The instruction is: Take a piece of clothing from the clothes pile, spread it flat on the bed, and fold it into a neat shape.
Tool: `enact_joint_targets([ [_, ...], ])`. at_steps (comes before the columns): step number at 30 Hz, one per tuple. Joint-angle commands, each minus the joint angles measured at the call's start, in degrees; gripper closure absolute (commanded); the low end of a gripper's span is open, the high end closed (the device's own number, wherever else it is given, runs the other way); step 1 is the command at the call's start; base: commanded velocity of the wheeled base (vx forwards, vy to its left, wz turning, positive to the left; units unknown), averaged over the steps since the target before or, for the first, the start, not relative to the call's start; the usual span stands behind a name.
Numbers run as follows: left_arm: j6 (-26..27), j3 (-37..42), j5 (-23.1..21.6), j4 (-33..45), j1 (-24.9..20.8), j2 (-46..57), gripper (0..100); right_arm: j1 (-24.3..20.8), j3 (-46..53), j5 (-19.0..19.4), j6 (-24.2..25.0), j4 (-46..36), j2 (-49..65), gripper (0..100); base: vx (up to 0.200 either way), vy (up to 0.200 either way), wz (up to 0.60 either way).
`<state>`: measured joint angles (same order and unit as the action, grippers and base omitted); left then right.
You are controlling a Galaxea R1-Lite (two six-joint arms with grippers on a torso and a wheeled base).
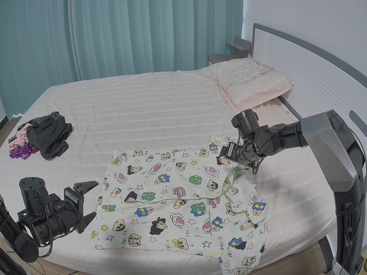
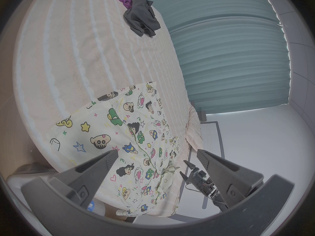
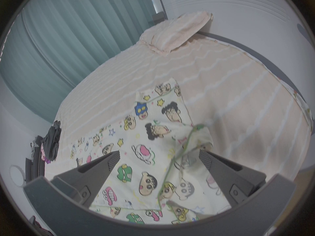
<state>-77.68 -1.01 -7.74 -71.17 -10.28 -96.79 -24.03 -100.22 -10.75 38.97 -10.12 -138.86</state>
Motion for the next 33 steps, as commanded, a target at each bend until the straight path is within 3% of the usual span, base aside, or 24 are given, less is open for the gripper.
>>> enact_joint_targets([
  [1,-0.1,0.13,0.01,-0.02,-0.01,0.03,0,-3.48,17.78,3.19,-0.65,12.58,7.2,0,0.0,0.0,0.0],
  [4,-0.1,0.13,0.01,-0.02,-0.01,-0.06,0,-4.89,21.38,3.11,-2.94,16.62,6.24,0,0.0,0.0,0.0],
  [9,-0.02,0.48,0.01,-0.02,-0.01,-0.06,0,-6.21,19.89,3.63,-2.76,17.59,4.3,0,0.0,0.0,0.0],
  [25,0.07,0.48,0.01,-0.02,-0.01,-0.41,0,-6.21,7.41,4.95,-2.59,14.69,-6.6,0,0.0,0.0,0.0],
  [29,0.07,0.48,0.01,-0.02,-0.01,-0.5,0,-6.12,3.19,5.39,-1.71,14.6,-8.27,0,0.0,0.0,0.0],
  [33,0.07,0.4,0.01,-0.02,-0.01,-0.77,0,-6.56,0.02,6.27,3.21,14.69,-8.09,0,0.0,0.0,0.0],
])
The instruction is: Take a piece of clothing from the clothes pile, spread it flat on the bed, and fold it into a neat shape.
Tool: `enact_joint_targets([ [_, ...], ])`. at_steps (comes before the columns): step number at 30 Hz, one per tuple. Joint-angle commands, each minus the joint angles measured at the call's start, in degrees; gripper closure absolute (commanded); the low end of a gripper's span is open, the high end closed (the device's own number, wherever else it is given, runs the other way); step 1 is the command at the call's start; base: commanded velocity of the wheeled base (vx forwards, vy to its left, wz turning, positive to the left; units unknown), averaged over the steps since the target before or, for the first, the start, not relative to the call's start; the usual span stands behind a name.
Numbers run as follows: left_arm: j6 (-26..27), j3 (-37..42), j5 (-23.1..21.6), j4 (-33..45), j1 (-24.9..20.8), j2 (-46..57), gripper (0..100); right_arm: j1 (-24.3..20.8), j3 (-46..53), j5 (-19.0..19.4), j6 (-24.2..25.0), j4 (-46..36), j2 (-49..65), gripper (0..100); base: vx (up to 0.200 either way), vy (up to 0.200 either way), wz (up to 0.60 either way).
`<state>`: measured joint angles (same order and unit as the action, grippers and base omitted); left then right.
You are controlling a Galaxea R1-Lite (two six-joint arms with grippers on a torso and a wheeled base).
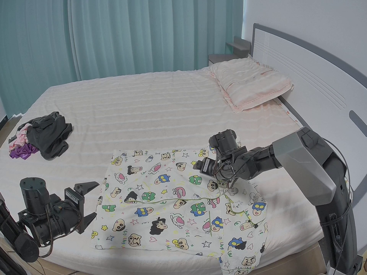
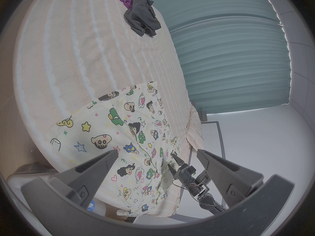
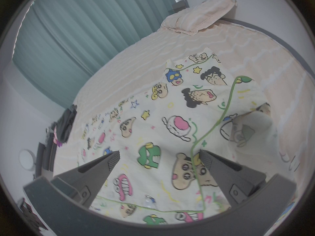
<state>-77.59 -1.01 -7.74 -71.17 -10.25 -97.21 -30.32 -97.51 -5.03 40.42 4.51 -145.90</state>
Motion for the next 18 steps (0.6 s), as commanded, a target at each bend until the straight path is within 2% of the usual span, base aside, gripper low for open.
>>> enact_joint_targets([
  [1,-0.01,0.4,0.09,-0.11,-0.03,-0.35,0,-0.27,-2.68,0.73,2.29,0.06,-0.7,0,0.0,0.0,0.0],
  [6,-0.01,0.48,0.09,-0.11,-0.03,-0.26,0,0.61,0.83,0.64,3.52,-0.03,5.1,0,0.0,0.0,0.0],
  [7,-0.1,0.48,0.01,-0.11,-0.03,-0.35,0,1.67,5.05,0.99,3.7,0.06,9.93,0,0.0,0.0,0.0],
  [10,-0.1,0.4,0.01,-0.11,-0.03,-0.26,0,2.63,10.33,1.34,3.43,0.76,14.85,0,0.0,0.0,0.0],
  [14,-0.19,0.48,0.01,-0.11,-0.03,-0.26,0,5.71,20.52,1.08,0.53,5.42,20.74,0,0.0,0.0,0.0],
  [15,-0.19,0.48,0.01,-0.11,-0.03,-0.26,0,5.71,20.52,1.08,0.53,5.42,20.74,0,0.0,0.0,0.0],
  [18,-0.1,0.48,0.01,-0.11,-0.03,-0.35,0,9.49,28.78,0.55,-2.98,12.54,22.85,0,0.0,0.0,0.0],
])
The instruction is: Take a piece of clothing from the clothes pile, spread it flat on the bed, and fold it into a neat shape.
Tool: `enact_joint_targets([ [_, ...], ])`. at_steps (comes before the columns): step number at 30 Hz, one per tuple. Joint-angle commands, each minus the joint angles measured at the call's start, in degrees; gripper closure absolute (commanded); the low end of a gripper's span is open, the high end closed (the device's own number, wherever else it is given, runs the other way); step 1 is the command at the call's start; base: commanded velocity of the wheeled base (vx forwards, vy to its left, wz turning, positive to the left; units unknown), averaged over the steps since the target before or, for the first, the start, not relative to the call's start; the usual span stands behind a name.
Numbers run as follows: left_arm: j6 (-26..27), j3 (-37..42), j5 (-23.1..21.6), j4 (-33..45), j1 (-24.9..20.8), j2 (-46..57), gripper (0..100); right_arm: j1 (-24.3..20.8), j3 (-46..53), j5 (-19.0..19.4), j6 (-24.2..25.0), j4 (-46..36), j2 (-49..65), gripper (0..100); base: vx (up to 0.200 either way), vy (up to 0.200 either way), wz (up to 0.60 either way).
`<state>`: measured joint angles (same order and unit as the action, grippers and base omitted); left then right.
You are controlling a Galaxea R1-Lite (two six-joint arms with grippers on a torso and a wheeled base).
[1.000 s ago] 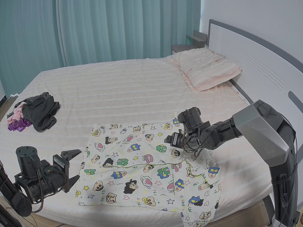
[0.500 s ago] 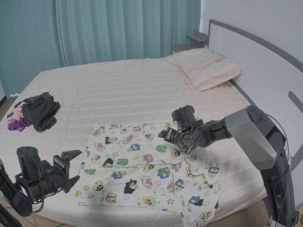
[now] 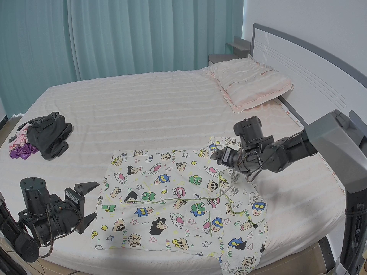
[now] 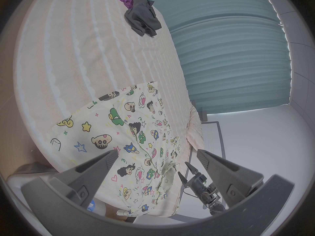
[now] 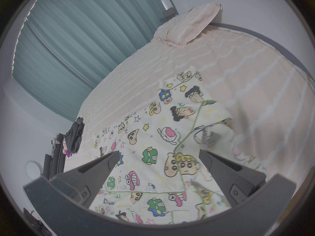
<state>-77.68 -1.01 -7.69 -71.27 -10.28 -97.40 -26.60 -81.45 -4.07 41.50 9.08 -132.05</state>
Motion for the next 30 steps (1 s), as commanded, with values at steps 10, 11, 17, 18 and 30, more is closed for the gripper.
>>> enact_joint_targets([
  [10,2.27,0.13,-0.22,-0.45,0.7,-0.24,0,9.2,30.03,-5.6,-8.54,20.01,9.97,0,0.0,0.0,0.0],
  [11,3.59,0.13,0.13,-0.45,1.31,-0.33,0,9.02,30.21,-5.6,-8.54,20.19,9.7,0,0.0,0.0,0.0],
  [17,8.6,0.4,0.49,0.43,4.04,4.24,0,9.02,28.27,-5.68,-9.68,20.45,7.24,0,0.0,0.0,0.0],
  [18,8.6,0.4,0.49,0.78,4.21,4.68,0,9.29,27.83,-5.68,-9.94,20.45,6.36,0,0.0,0.0,0.0],
  [30,8.42,0.92,7.16,1.04,4.3,5.03,0,14.73,23.09,-9.55,-16.71,21.68,-1.37,0,0.0,0.0,0.0],
])
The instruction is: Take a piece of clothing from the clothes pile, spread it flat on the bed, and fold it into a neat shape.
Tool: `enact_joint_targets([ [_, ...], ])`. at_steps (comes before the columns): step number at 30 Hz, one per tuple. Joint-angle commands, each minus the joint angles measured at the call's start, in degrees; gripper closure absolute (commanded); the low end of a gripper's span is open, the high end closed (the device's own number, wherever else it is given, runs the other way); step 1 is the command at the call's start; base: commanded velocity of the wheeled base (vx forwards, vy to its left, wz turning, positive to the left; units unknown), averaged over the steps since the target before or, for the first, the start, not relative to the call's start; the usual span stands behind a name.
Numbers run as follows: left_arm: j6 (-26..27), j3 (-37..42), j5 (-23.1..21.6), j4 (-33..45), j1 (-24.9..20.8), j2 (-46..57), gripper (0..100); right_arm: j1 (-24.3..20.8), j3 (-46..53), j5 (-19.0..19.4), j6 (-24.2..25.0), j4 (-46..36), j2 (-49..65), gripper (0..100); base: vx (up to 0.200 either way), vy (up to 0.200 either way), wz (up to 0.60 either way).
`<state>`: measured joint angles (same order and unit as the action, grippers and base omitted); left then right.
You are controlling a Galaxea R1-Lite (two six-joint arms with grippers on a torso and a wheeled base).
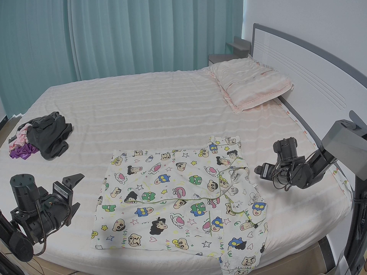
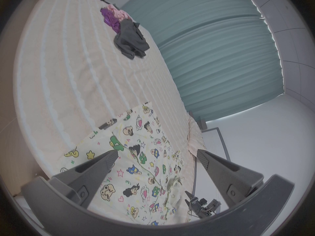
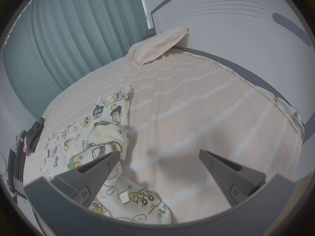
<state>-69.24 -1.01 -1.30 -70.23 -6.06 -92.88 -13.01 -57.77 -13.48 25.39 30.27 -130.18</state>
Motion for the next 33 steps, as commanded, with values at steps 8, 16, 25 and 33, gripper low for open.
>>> enact_joint_targets([
  [8,-0.1,0.92,1.74,0.27,0.61,0.33,0,0.53,0.99,-1.99,-3.68,1.37,-4.38,0,0.0,0.0,0.0],
  [16,-0.1,0.92,1.74,0.27,0.7,0.33,0,-1.14,3.81,-2.16,-5.18,3.83,-4.47,0,0.0,0.0,0.0],
  [25,-0.1,0.92,1.74,0.27,0.7,0.51,0,-5.8,9.61,-2.16,-7.29,12.09,-3.59,0,0.0,0.0,0.0],
  [33,-0.19,0.92,1.74,0.27,0.7,0.51,0,-10.11,11.28,-2.16,-6.94,12.09,-4.2,0,0.0,0.0,0.0],
])
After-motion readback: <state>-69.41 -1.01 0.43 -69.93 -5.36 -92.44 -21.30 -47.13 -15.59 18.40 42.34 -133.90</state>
